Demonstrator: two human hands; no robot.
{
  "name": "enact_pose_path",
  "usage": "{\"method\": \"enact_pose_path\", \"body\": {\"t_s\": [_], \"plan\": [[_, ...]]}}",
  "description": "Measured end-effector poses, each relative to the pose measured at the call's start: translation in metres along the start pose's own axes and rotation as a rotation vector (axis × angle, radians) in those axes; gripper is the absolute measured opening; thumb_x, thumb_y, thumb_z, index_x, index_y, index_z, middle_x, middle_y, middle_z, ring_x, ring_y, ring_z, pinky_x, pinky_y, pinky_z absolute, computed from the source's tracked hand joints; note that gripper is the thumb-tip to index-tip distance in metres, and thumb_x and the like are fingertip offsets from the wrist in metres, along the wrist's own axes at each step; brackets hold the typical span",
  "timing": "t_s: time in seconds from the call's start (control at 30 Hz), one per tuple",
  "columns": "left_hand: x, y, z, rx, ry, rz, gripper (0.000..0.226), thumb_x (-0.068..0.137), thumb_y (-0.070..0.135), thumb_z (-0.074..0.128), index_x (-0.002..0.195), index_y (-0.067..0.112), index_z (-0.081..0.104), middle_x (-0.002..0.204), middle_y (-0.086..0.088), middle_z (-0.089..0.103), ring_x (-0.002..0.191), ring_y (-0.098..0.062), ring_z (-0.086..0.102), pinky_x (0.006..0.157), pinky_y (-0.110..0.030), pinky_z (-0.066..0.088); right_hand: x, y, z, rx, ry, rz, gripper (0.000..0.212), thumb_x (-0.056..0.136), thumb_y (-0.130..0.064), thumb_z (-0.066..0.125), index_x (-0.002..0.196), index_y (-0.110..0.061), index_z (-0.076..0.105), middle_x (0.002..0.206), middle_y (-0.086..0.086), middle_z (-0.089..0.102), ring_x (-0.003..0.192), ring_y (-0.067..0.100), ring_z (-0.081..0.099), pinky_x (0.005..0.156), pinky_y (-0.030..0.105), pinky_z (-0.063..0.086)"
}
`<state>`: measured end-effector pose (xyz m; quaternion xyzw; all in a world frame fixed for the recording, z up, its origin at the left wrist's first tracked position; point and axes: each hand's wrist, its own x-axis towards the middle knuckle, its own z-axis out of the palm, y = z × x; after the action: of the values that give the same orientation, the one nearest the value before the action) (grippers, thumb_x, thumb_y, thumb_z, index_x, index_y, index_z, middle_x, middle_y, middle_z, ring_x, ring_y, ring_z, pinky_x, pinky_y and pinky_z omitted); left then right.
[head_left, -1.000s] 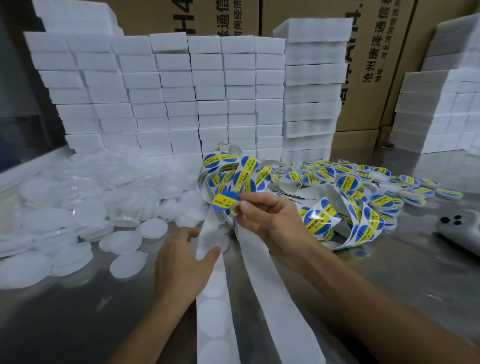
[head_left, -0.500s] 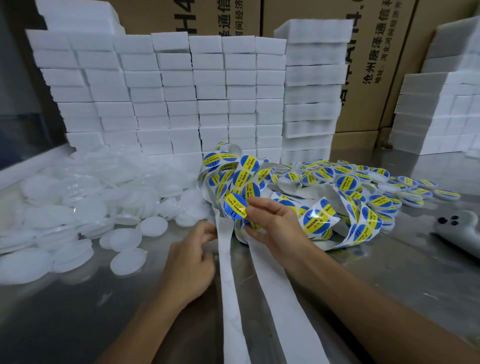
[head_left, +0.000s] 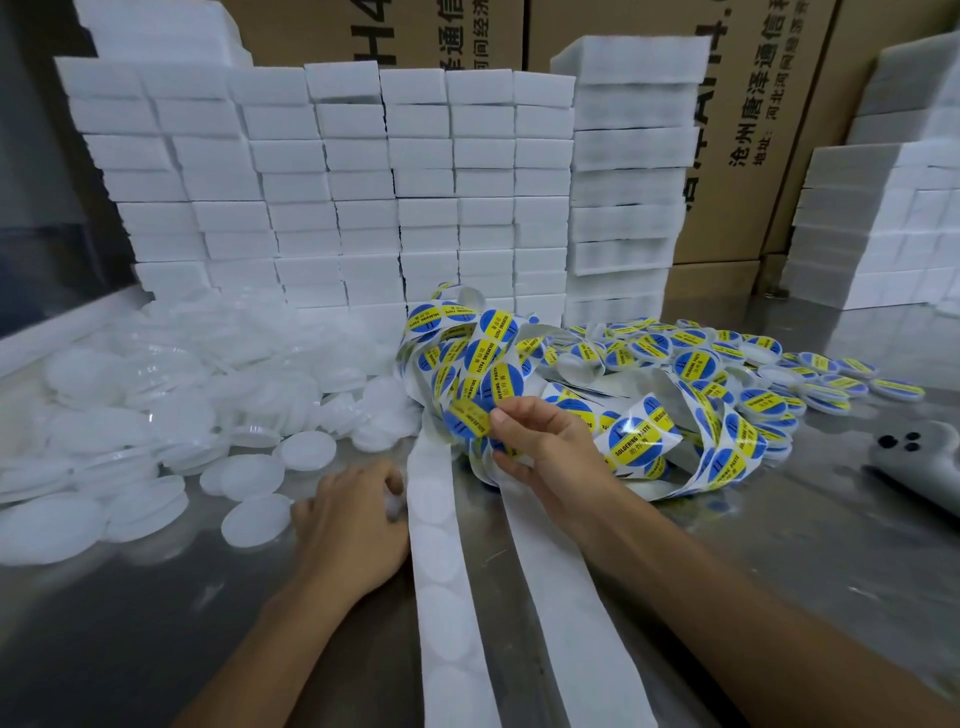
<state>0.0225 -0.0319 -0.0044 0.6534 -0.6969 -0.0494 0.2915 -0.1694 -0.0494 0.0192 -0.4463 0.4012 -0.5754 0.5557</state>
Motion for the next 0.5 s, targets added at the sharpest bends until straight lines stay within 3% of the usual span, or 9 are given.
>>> {"method": "enact_pose_path", "body": {"t_s": [0.1, 0.17, 0.33, 0.4, 0.5], "plan": [[0.001, -0.001, 0.001, 0.015, 0.017, -0.040, 0.021, 0.083, 0.039, 0.065, 0.088, 0.031, 0.046, 0.092, 0.009, 0.052, 0.105, -0.022, 0.050, 0.080, -0.034, 0.031, -0.001, -0.001, 0.001, -0.018, -0.002, 0.015, 0.016, 0.085, -0.013, 0.074, 0.074, -0.025, 0.076, 0.083, -0.004, 0.070, 0.080, 0.004, 0.065, 0.083, 0.027, 0.054], [0.001, 0.000, -0.001, -0.005, 0.039, -0.065, 0.028, 0.080, 0.040, 0.068, 0.092, 0.028, 0.046, 0.093, 0.007, 0.055, 0.103, -0.025, 0.050, 0.081, -0.035, 0.034, -0.002, -0.001, 0.002, -0.026, 0.000, 0.011, 0.018, 0.086, -0.013, 0.074, 0.074, -0.027, 0.076, 0.083, -0.006, 0.071, 0.081, 0.004, 0.064, 0.083, 0.028, 0.052], [0.003, 0.000, -0.009, 0.045, 0.309, -0.074, 0.037, 0.076, 0.035, 0.074, 0.101, 0.016, 0.055, 0.097, -0.005, 0.064, 0.098, -0.033, 0.055, 0.083, -0.043, 0.040, -0.004, -0.001, 0.004, -0.038, -0.027, -0.056, 0.022, 0.087, -0.011, 0.072, 0.093, -0.032, 0.075, 0.082, -0.012, 0.070, 0.081, 0.003, 0.064, 0.079, 0.028, 0.050], [0.004, 0.001, -0.011, 0.010, 0.432, 0.012, 0.038, 0.074, 0.029, 0.078, 0.101, 0.012, 0.057, 0.096, -0.009, 0.064, 0.095, -0.037, 0.057, 0.081, -0.046, 0.041, -0.005, 0.001, 0.006, -0.077, -0.051, -0.123, 0.025, 0.087, -0.013, 0.072, 0.103, -0.032, 0.072, 0.092, -0.002, 0.066, 0.083, 0.008, 0.061, 0.076, 0.029, 0.047], [0.003, 0.006, -0.008, -0.097, 0.573, 0.286, 0.038, 0.073, 0.027, 0.077, 0.101, 0.009, 0.060, 0.097, -0.007, 0.065, 0.088, -0.034, 0.059, 0.075, -0.045, 0.047, -0.008, 0.007, 0.008, -0.167, -0.075, -0.228, 0.036, 0.086, -0.015, 0.075, 0.115, -0.031, 0.062, 0.111, 0.013, 0.064, 0.084, 0.010, 0.064, 0.076, 0.024, 0.050]]}}
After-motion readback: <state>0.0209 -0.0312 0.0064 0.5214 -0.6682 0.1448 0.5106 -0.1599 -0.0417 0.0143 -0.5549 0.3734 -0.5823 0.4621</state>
